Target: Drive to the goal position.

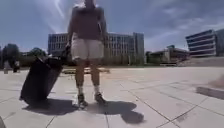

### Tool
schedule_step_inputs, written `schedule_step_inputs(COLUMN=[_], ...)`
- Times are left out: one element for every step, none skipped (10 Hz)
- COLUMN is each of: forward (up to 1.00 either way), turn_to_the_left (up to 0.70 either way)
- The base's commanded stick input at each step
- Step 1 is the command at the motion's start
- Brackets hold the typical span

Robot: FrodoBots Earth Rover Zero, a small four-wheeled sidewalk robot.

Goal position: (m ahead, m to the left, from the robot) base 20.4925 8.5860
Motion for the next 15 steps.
schedule_step_inputs(forward=[0.08,0.08,0.08,0.08,0.08,0.08,0.08,0.08,0.08,0.12,0.13,0.13,0.14,0.19,0.19], turn_to_the_left=[0.0,0.0,0.0,0.0,0.0,0.0,0.0,0.0,0.0,0.0,0.0,0.0,0.0,0.0,0.0])
